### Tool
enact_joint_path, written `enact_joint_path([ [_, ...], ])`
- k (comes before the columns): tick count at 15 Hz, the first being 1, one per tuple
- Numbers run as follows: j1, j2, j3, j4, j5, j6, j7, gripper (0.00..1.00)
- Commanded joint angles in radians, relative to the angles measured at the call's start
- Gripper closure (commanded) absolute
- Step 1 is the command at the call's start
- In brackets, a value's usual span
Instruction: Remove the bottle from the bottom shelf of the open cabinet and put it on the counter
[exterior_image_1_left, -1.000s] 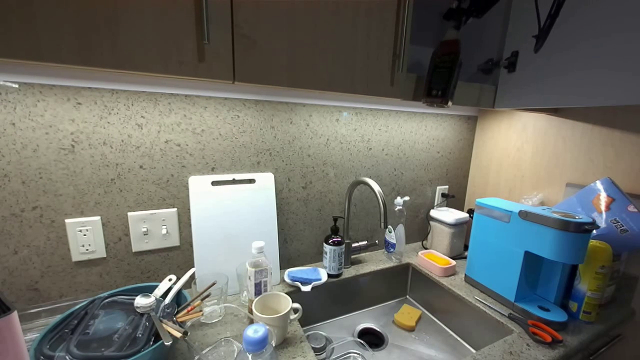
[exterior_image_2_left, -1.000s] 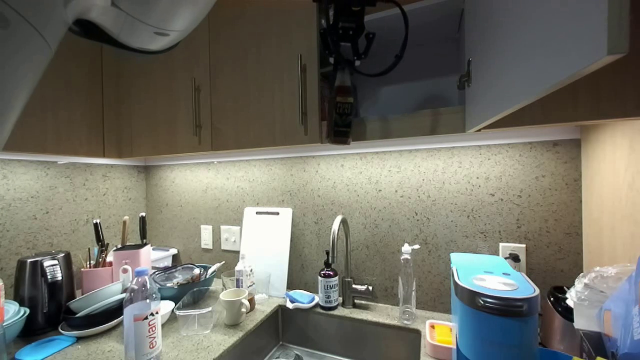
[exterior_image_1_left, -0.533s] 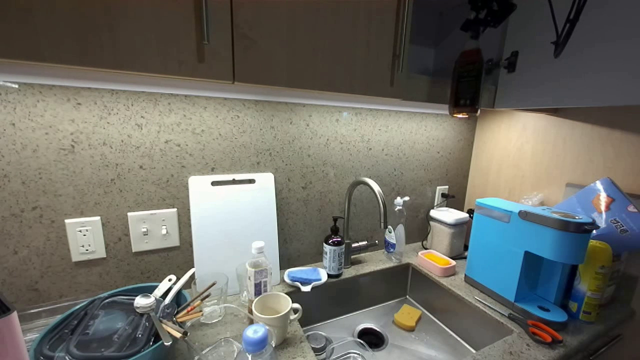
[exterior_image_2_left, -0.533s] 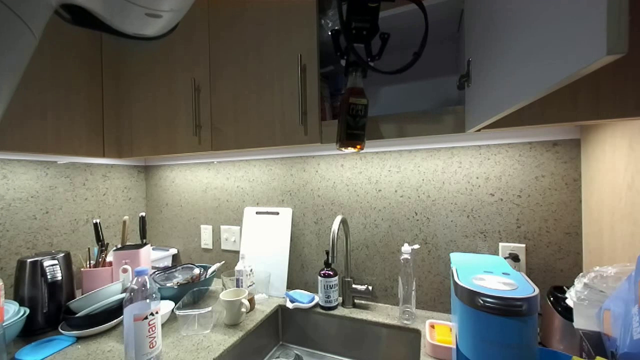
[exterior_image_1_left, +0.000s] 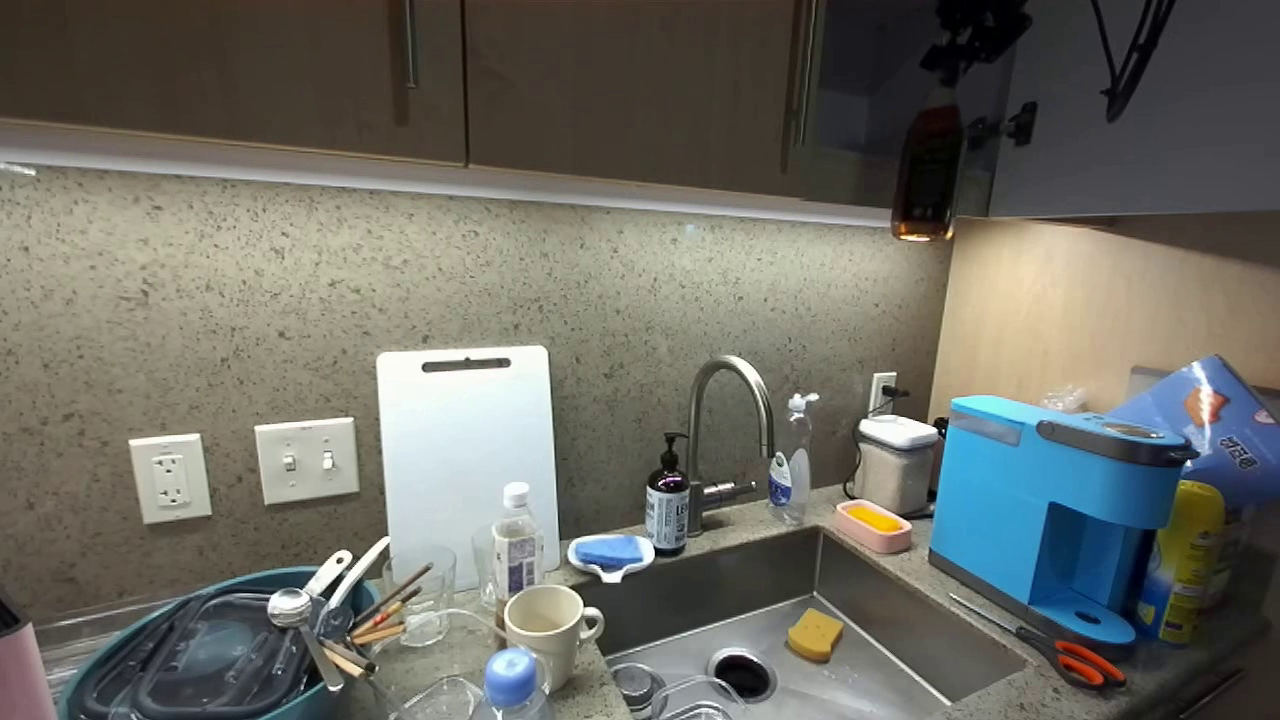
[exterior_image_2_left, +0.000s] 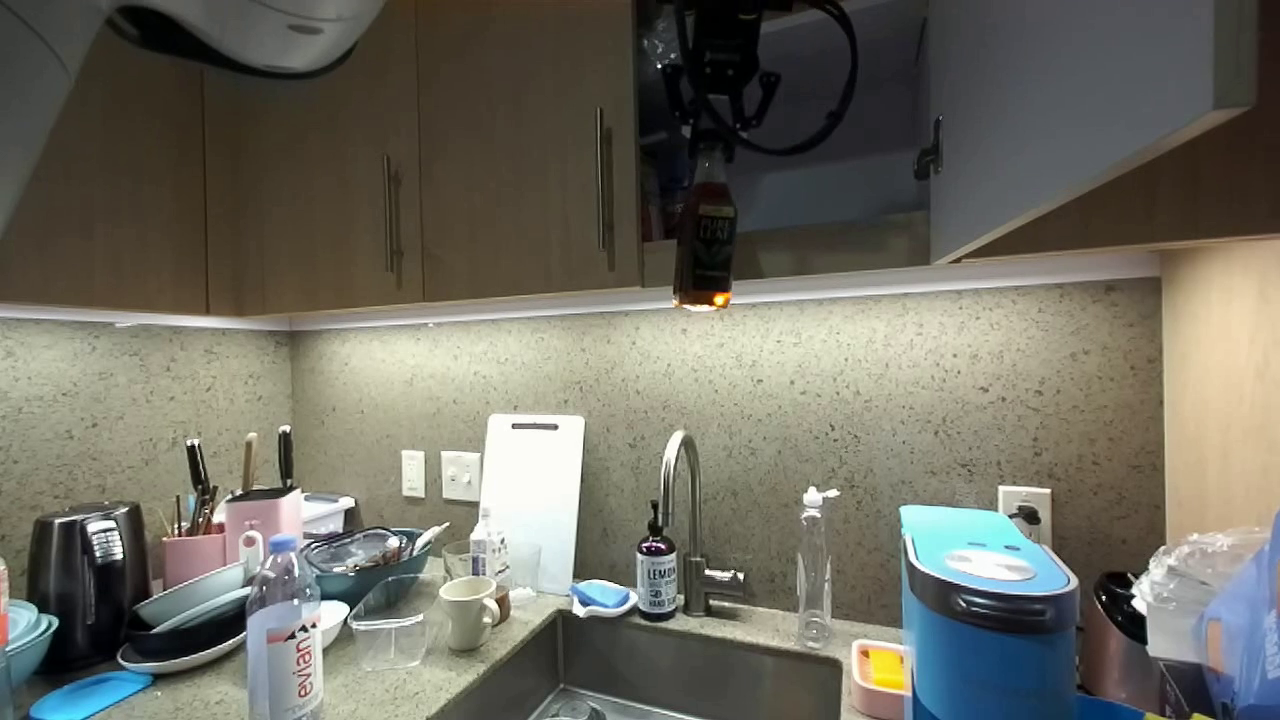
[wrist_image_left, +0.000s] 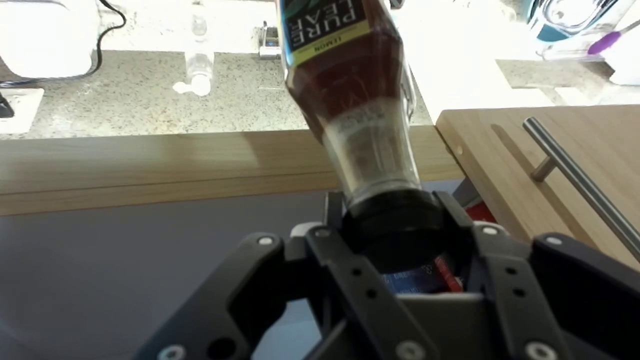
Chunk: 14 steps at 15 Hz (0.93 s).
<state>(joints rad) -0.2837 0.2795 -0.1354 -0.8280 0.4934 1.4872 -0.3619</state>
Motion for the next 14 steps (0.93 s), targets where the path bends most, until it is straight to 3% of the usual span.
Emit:
enact_joint_path([
  [1, 0.01, -0.085, 0.006, -0.123, -0.016, 0.002, -0.128, 0.78],
  [6, 0.039, -0.203, 0.014, -0.315, -0.045, -0.021, -0.299, 0.78],
  [10, 0.079, -0.285, 0.034, -0.453, -0.089, 0.031, -0.335, 0.78],
  [11, 0.063, -0.202, 0.022, -0.341, -0.067, -0.024, -0.301, 0.53],
  [14, 0.081, -0.24, 0.032, -0.404, -0.077, -0.012, -0.302, 0.53],
])
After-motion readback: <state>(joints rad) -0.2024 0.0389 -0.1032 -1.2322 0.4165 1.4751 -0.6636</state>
